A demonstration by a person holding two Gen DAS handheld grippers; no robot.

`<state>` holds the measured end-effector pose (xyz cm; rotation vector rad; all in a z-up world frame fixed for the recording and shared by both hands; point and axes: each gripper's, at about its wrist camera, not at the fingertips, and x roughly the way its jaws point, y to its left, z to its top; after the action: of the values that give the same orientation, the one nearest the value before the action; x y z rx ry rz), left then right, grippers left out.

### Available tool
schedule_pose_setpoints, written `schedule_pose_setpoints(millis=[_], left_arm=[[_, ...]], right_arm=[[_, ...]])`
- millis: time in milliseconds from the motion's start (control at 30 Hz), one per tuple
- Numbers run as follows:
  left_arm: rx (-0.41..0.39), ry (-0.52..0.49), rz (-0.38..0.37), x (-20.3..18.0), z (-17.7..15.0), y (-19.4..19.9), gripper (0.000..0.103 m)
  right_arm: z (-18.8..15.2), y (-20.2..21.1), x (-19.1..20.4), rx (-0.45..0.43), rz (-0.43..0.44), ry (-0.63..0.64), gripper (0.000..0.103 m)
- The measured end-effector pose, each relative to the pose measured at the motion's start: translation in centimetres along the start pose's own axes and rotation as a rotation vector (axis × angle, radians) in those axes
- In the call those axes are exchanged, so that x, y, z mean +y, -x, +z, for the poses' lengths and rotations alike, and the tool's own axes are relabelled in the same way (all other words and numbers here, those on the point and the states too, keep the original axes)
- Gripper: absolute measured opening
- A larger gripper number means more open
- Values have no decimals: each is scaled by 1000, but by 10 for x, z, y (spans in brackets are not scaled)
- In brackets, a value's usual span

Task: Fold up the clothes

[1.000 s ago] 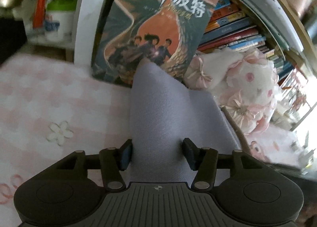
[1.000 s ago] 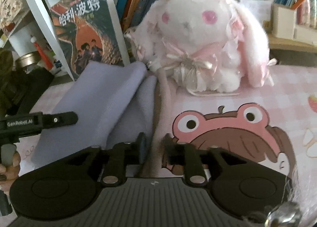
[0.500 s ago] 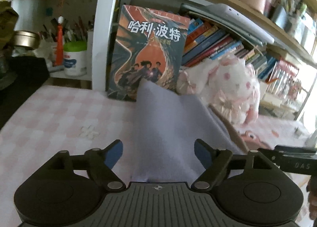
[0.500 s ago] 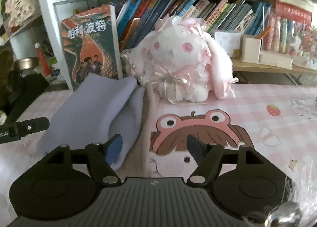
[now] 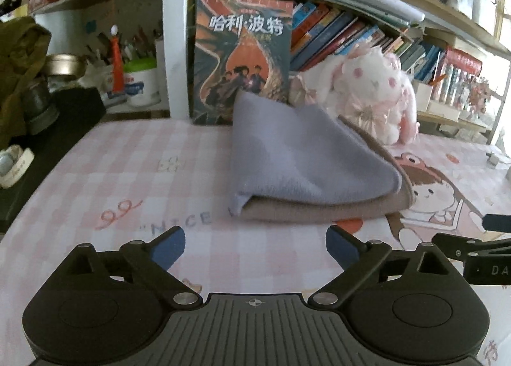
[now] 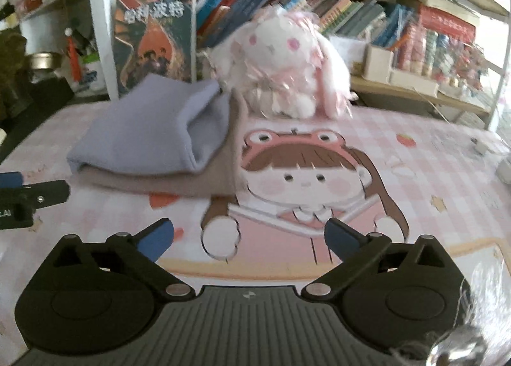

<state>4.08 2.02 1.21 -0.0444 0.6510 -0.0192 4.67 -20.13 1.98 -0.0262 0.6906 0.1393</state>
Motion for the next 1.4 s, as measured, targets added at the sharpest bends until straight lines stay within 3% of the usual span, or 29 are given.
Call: schedule_pose_setpoints(millis=[1400], left_arm=[[-10, 5, -39, -5, -12, 12, 98]], right_arm=[[-12, 12, 3, 2, -19, -28, 102]])
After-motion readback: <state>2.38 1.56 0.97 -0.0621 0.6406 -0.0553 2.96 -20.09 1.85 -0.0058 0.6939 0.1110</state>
